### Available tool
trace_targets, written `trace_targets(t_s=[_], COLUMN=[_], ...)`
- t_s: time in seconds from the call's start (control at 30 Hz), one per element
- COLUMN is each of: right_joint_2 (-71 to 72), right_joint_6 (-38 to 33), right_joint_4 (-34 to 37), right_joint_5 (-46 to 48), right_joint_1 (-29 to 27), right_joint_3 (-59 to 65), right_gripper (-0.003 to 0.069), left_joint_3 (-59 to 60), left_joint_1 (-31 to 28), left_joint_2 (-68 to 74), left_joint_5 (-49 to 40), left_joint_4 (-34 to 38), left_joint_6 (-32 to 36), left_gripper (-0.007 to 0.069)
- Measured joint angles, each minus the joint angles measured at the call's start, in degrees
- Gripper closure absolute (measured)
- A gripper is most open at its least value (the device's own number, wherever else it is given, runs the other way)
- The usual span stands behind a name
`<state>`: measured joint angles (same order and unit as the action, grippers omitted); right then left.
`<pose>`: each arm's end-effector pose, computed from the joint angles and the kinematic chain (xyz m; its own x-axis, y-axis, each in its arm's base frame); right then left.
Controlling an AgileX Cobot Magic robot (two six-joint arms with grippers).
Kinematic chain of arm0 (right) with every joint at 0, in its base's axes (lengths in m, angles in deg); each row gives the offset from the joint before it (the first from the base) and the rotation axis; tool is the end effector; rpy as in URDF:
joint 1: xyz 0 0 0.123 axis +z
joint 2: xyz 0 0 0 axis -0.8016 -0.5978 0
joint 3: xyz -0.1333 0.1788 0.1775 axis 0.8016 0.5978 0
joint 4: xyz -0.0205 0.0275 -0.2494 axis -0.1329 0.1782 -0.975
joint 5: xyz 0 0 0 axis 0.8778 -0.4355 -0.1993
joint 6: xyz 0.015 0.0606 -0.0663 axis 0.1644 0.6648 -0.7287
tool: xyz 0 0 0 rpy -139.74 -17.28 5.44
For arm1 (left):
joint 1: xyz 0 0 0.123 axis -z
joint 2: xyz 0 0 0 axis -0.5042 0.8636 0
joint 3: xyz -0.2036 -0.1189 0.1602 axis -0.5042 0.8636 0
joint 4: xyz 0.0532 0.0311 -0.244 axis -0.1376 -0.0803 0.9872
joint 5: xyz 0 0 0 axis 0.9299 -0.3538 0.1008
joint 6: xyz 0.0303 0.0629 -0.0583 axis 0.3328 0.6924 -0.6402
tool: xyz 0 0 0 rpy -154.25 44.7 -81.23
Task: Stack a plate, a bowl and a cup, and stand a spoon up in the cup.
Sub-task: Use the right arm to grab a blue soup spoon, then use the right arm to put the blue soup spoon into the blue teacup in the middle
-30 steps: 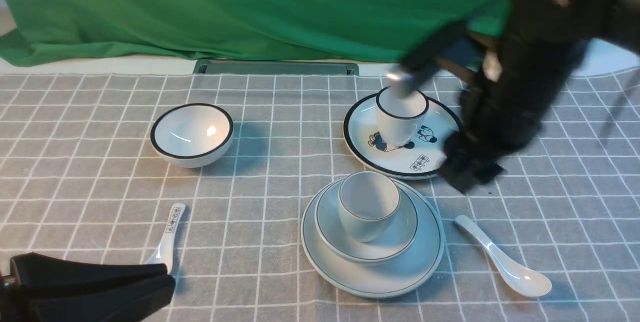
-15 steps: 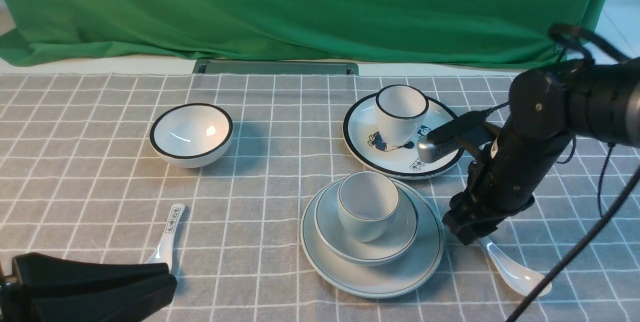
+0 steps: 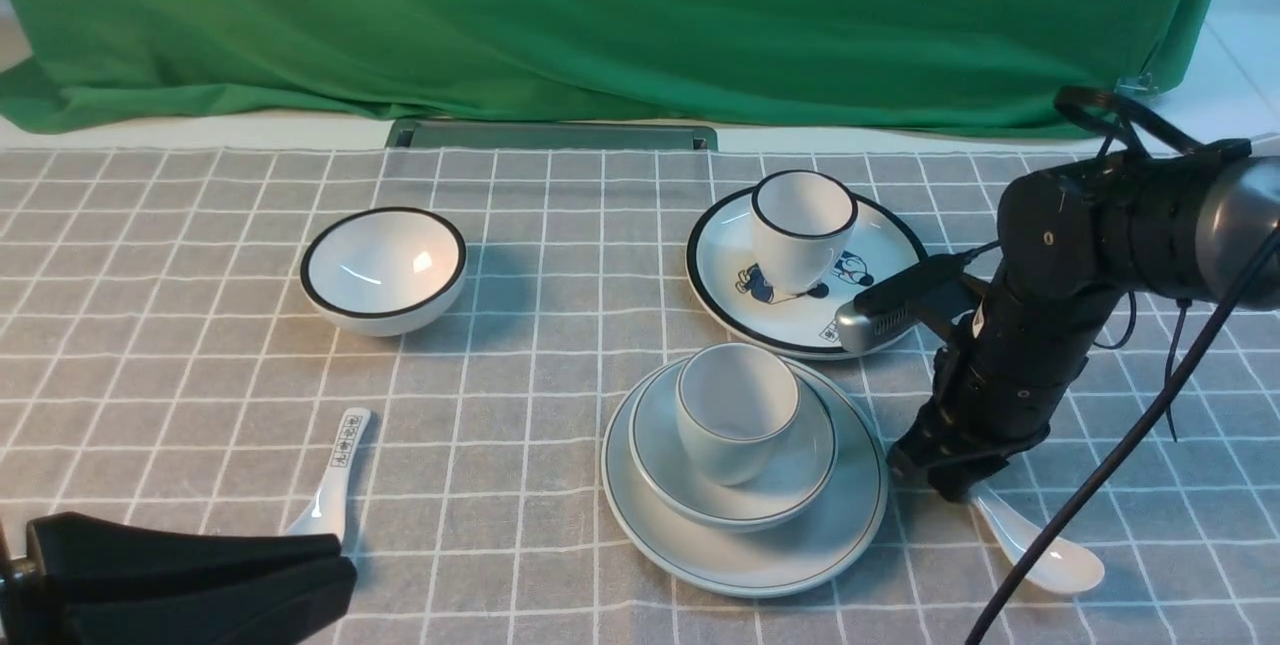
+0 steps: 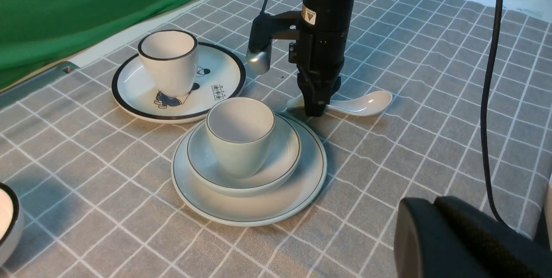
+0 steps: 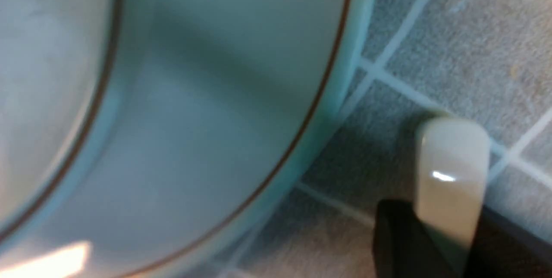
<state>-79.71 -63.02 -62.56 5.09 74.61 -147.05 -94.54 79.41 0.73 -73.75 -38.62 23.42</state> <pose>0.3465 0.1366 0.1577 -0.7832 -0.5799 -0.2244 -0.5858 0.8091 -0.0463 0.0599 -0.0701 0.3358 -0.1114 0.3074 -0.9450 0.7781 0.6186 0.1095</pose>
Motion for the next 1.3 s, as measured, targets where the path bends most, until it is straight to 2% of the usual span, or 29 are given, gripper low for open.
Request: trace_targets(t_s=[0.13, 0.27, 0.3, 0.33, 0.37, 0.47, 0.53, 0.63, 0.83, 1.3], right_joint_2=[4.8, 16.1, 22.3, 25.1, 27.6, 32.3, 30.5, 26.8, 15.7, 5.4], right_joint_6=[0.9, 3.9, 6.1, 7.3, 8.7, 16.1, 18.1, 19.4, 20.7, 20.5], right_joint_4=[0.3, 0.7, 1.0, 1.0, 1.2, 1.4, 1.4, 1.0, 0.6, 0.4], right_joint_5=[0.5, -7.3, -18.2, -23.0, -31.8, -68.7, -81.5, -92.4, -103.6, -105.9], right_joint_1=[0.4, 3.0, 5.3, 6.6, 8.0, 13.8, 15.8, 16.6, 16.7, 16.7], right_joint_3=[1.6, 5.6, 10.2, 12.1, 15.5, 29.0, 33.0, 34.7, 32.7, 29.5], right_gripper=[0.0491, 0.0491, 0.0491, 0.0491, 0.0491, 0.0491, 0.0491, 0.0491, 0.0491, 0.0487], left_joint_3=[0.0, 0.0, 0.0, 0.0, 0.0, 0.0, 0.0, 0.0, 0.0, 0.0], left_joint_1=[0.0, 0.0, 0.0, 0.0, 0.0, 0.0, 0.0, 0.0, 0.0, 0.0], left_joint_2=[0.0, 0.0, 0.0, 0.0, 0.0, 0.0, 0.0, 0.0, 0.0, 0.0], left_joint_5=[-0.3, -0.3, -0.3, -0.3, -0.3, -0.3, -0.4, -0.5, -0.6, -0.7], left_joint_4=[0.0, -0.1, -0.1, -0.1, -0.1, -0.2, -0.6, -0.6, -0.6, -0.6], left_joint_6=[0.0, 0.0, 0.0, 0.0, 0.0, 0.0, 0.0, 0.0, 0.0, 0.0], left_gripper=[0.0615, 0.0615, 0.0615, 0.0615, 0.0615, 0.0615, 0.0615, 0.0615, 0.0615, 0.0615])
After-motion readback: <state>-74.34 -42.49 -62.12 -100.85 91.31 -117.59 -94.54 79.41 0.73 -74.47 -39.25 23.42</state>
